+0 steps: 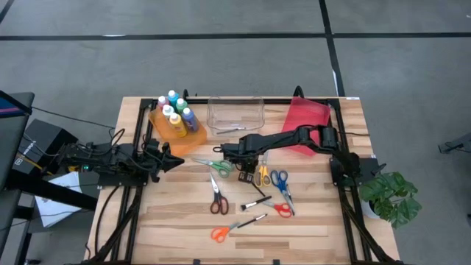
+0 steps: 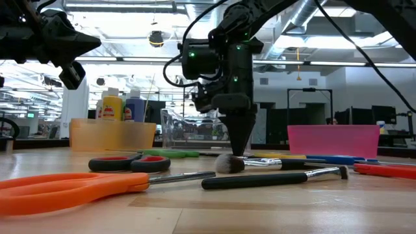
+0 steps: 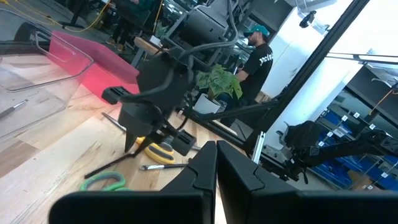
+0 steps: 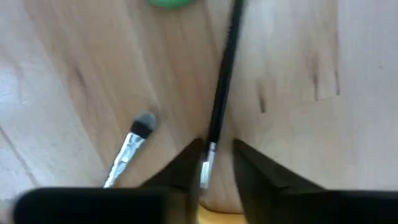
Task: Pick & Place Paint Supplies
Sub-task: Put the black paint brush into the transparent bin
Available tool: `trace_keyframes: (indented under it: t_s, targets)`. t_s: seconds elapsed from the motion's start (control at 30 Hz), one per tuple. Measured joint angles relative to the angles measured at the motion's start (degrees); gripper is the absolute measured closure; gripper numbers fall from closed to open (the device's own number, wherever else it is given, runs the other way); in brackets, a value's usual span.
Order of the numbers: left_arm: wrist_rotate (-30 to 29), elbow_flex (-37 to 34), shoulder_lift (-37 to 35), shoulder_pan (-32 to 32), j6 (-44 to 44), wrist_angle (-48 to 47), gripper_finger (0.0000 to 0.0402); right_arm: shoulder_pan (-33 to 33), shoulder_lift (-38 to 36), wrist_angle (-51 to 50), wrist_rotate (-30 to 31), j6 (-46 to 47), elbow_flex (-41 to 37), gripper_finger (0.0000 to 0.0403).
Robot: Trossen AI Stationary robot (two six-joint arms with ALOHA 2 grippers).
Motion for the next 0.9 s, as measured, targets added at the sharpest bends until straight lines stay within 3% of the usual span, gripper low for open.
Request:
trace_keyframes:
  t_s: [0.13,0.6,0.9]
  targets:
    - [-0.01,0.0,0.0,0.0,0.02,0.02,0.0396,-0.87,0.02,-0.04,-1.32,0.12,-0.07,0.0391]
    - [-0.01,0.0,0.0,0.02,0.02,0.02,0.0396,-4.64,-1.34,1.47,-3.05,1.88,-0.48,0.04]
    - [-0.02,0.0,0.0,0.02,0.02,0.02,0.0396,-6.19,-4.76,3.17,-0.48,2.29,-0.66,0.0401]
